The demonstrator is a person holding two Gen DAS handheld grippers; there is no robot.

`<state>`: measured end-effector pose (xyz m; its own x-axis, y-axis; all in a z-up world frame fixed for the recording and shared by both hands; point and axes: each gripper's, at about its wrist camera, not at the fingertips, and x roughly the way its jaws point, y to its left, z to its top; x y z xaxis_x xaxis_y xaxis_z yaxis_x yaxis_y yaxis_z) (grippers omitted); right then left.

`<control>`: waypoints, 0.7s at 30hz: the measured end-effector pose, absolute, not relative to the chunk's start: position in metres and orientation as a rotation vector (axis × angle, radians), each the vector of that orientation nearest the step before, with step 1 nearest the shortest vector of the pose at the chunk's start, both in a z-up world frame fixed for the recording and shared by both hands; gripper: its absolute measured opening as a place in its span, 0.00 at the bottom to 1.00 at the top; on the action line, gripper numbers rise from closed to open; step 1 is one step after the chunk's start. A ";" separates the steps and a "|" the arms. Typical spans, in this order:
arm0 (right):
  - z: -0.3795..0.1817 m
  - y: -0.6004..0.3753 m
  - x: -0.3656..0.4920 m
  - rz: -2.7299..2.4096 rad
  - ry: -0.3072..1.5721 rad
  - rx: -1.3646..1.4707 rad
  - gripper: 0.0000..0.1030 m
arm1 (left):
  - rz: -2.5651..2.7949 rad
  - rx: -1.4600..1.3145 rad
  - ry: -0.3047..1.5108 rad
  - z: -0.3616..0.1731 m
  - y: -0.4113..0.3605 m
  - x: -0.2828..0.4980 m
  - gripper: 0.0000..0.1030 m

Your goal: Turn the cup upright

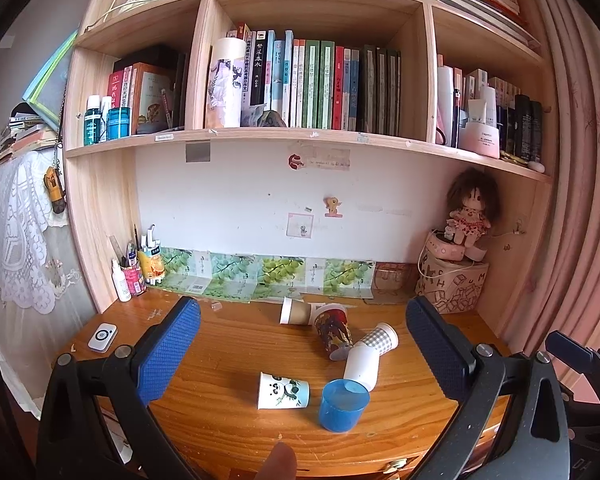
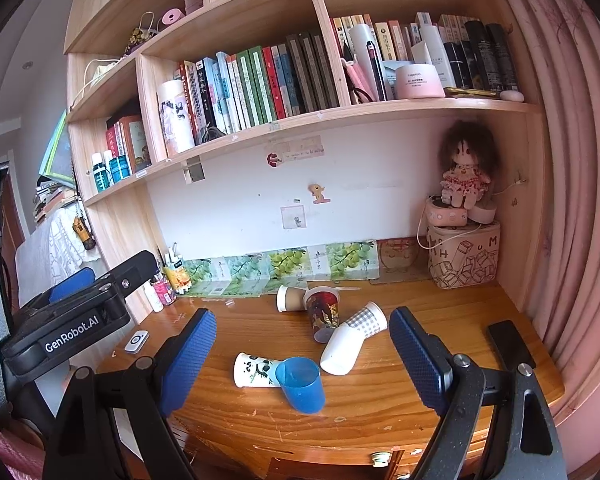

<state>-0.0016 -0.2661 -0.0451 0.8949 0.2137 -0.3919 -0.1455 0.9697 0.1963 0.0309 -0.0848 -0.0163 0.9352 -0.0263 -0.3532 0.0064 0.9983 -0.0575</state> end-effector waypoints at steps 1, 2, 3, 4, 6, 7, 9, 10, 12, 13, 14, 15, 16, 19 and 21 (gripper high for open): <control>-0.045 -0.267 -0.001 0.188 0.423 0.165 0.86 | -0.018 -0.055 0.362 -0.016 -0.085 0.032 1.00; -0.045 -0.267 -0.001 0.186 0.423 0.164 0.86 | -0.020 -0.054 0.362 -0.016 -0.085 0.032 1.00; -0.045 -0.267 -0.001 0.184 0.422 0.163 0.86 | -0.022 -0.053 0.362 -0.015 -0.086 0.033 1.00; -0.045 -0.267 0.000 0.181 0.421 0.162 0.86 | -0.021 -0.051 0.360 -0.015 -0.086 0.033 1.00; -0.044 -0.267 0.001 0.168 0.425 0.152 0.86 | -0.020 -0.051 0.356 -0.014 -0.086 0.034 1.00; -0.043 -0.266 0.001 0.160 0.423 0.145 0.86 | -0.018 -0.051 0.356 -0.014 -0.086 0.035 1.00; -0.042 -0.267 0.001 0.157 0.417 0.137 0.86 | -0.018 -0.051 0.356 -0.014 -0.086 0.035 1.00; -0.042 -0.266 0.001 0.157 0.417 0.135 0.86 | -0.018 -0.051 0.356 -0.013 -0.086 0.036 1.00; -0.042 -0.266 0.002 0.149 0.418 0.133 0.86 | -0.022 -0.049 0.357 -0.013 -0.086 0.036 1.00; -0.042 -0.267 0.002 0.142 0.419 0.133 0.86 | -0.022 -0.048 0.359 -0.013 -0.086 0.037 1.00; -0.042 -0.267 0.003 0.137 0.426 0.132 0.86 | -0.021 -0.047 0.361 -0.013 -0.086 0.038 1.00; -0.043 -0.267 0.004 0.133 0.434 0.130 0.86 | -0.021 -0.049 0.360 -0.013 -0.086 0.039 1.00; -0.043 -0.268 0.004 0.125 0.438 0.125 0.86 | -0.020 -0.049 0.360 -0.013 -0.086 0.039 1.00; -0.042 -0.268 0.003 0.102 0.431 0.120 0.86 | -0.019 -0.051 0.361 -0.013 -0.085 0.041 1.00; -0.041 -0.268 0.003 0.074 0.425 0.113 0.86 | -0.018 -0.049 0.362 -0.013 -0.085 0.041 1.00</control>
